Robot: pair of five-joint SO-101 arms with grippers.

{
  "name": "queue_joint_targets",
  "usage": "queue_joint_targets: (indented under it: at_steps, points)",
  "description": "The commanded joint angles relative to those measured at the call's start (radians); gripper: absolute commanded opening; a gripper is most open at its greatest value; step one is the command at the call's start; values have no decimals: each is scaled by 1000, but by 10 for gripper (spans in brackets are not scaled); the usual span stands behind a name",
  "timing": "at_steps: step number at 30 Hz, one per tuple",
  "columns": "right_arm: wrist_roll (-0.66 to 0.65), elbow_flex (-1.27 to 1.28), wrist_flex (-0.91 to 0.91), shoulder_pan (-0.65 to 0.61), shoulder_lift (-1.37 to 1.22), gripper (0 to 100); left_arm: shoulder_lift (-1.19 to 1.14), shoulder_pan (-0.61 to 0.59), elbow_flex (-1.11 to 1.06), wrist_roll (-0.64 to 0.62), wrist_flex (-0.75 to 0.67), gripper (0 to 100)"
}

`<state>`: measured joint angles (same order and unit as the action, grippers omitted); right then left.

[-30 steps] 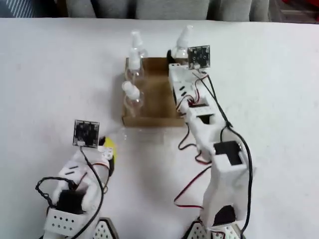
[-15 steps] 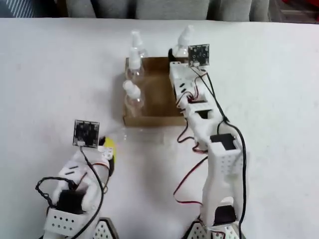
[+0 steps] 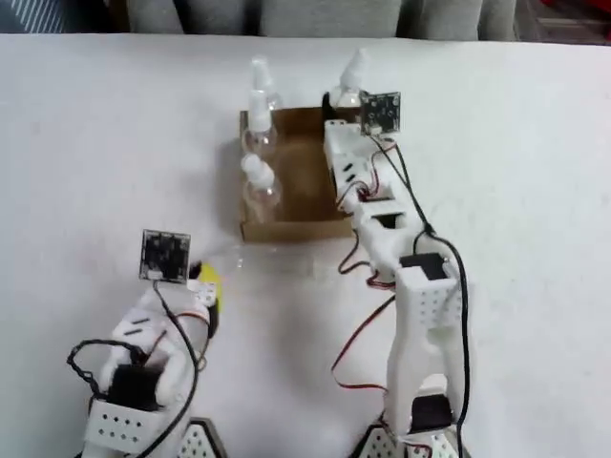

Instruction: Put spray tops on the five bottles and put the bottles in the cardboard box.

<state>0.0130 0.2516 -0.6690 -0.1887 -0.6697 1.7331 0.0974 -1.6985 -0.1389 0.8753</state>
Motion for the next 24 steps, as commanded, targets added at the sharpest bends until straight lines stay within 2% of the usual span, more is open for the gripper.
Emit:
queue_joint_targets:
  at_steps: [1,24]
  points:
    - [2,14,-18,-4,19,15,5,-8,2,14,-3,23]
    - [0,176,-18,-38,108,18,5,-8,2,14,-3,23]
